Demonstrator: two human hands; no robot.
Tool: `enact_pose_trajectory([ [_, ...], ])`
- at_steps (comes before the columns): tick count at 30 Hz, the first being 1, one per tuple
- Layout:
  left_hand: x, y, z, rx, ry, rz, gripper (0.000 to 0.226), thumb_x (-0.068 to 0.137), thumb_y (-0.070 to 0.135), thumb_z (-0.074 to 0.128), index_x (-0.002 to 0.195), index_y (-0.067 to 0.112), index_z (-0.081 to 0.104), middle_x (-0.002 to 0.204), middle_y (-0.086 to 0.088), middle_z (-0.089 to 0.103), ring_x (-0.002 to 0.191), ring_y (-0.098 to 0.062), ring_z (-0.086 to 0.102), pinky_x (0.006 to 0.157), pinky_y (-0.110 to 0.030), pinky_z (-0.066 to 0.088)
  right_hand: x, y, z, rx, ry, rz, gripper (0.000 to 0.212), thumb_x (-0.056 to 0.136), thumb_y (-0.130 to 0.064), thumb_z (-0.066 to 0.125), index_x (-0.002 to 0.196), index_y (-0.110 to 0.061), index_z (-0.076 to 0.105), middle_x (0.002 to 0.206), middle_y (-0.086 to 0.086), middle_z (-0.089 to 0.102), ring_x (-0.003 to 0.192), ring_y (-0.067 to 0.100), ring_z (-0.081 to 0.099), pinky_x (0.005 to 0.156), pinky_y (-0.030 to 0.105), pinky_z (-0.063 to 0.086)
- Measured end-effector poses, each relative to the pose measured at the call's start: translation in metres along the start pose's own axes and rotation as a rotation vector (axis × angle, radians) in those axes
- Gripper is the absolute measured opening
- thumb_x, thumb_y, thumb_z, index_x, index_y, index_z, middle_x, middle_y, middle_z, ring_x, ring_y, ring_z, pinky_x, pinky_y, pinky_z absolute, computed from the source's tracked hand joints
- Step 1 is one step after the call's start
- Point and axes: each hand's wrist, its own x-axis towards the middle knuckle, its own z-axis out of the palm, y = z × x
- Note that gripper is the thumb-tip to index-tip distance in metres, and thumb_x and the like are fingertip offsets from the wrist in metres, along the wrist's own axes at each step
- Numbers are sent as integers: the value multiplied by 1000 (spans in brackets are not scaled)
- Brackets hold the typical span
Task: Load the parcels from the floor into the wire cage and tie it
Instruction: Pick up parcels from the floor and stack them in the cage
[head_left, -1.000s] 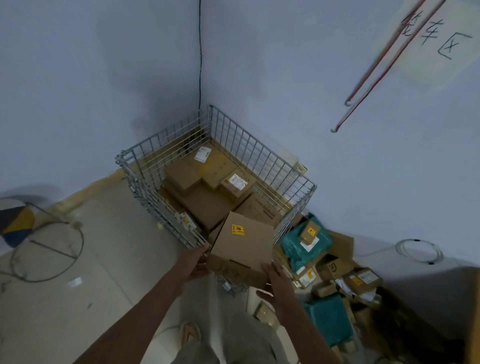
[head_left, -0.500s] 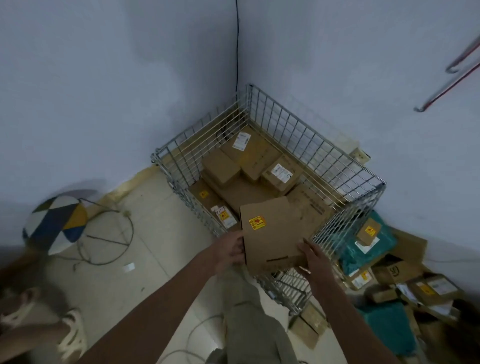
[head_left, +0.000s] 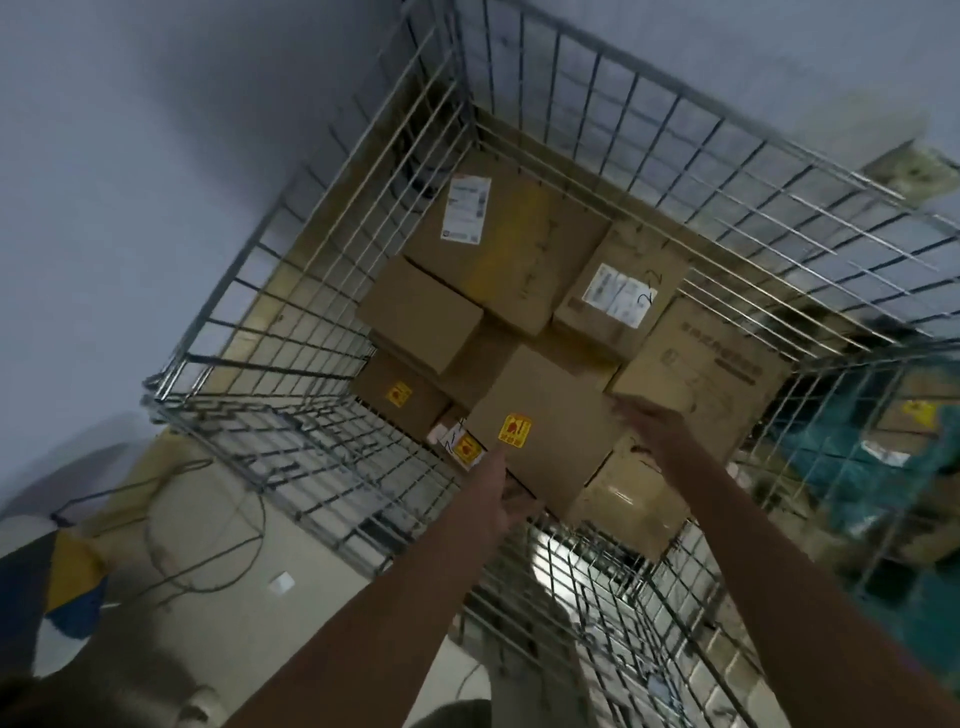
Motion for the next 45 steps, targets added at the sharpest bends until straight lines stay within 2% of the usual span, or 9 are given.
enact_pose_trajectory([
  [9, 113, 36, 9, 99, 133, -39, 17, 107, 16, 52, 120, 7, 54, 100, -11, 57, 85, -26, 58, 76, -43, 55, 128, 53, 79, 44, 127, -72, 10, 83, -19, 79, 88, -24, 72, 74, -8, 62, 78, 17, 58, 67, 41, 46],
  [13, 120, 47, 9, 147, 186, -36, 35, 108, 23, 48, 140, 7, 45, 124, -15, 54, 111, -33, 59, 84, -40, 52, 147, 84, 88, 112, 240, -20, 53, 66, -49, 63, 114, -27, 67, 89, -2, 69, 75, 19, 60, 66, 41, 47],
  [16, 140, 58, -9, 337, 232, 79, 36, 109, 9, 47, 145, 6, 43, 139, -21, 46, 94, -22, 53, 56, -15, 50, 138, 78, 95, 51, 271, 59, 56, 79, -39, 58, 130, -17, 57, 105, 12, 72, 80, 24, 62, 70, 40, 49],
  [20, 152, 75, -10, 536, 222, 157, 18, 110, 4, 38, 102, 18, 46, 100, -10, 53, 85, -18, 51, 60, -12, 47, 130, 69, 98, 30, 385, 190, 42, 89, -28, 63, 130, -17, 58, 112, 11, 70, 98, 31, 66, 81, 42, 56],
  [24, 160, 86, -29, 819, 222, 229, 24, 103, 21, 59, 117, 3, 51, 101, -11, 59, 101, -24, 61, 73, -24, 42, 131, 53, 93, 40, 353, 137, 43, 93, -25, 57, 136, -20, 61, 113, 3, 68, 101, 25, 65, 85, 35, 54],
  [27, 185, 90, -38, 813, 429, 191, 51, 89, 41, 54, 121, 4, 63, 88, -9, 65, 74, -24, 68, 75, -38, 60, 123, 51, 88, -58, 282, 143, 48, 93, -28, 54, 138, -13, 60, 118, 10, 69, 103, 27, 65, 93, 43, 56],
  [31, 140, 97, -43, 1266, 304, 325, 39, 96, 42, 52, 98, 6, 68, 90, -11, 72, 81, -28, 73, 81, -44, 63, 98, 43, 104, -104, 305, 191, 50, 94, -34, 48, 134, -7, 60, 123, 15, 68, 106, 32, 65, 79, 31, 52],
  [37, 91, 123, -62, 2183, 61, 686, 44, 97, 50, 48, 112, 11, 60, 99, -7, 63, 93, -30, 64, 83, -41, 57, 22, 30, 147, -220, 286, 229, 46, 102, -35, 46, 127, 0, 61, 122, 24, 65, 110, 39, 61, 85, 36, 47],
  [45, 13, 133, -62, 2523, -137, 871, 53, 97, 54, 49, 132, 16, 57, 108, -8, 67, 91, -24, 64, 75, -35, 58, -110, 20, 159, -521, 243, 230, 31, 101, -30, 47, 119, -9, 62, 114, 12, 66, 93, 28, 63, 78, 35, 50],
])
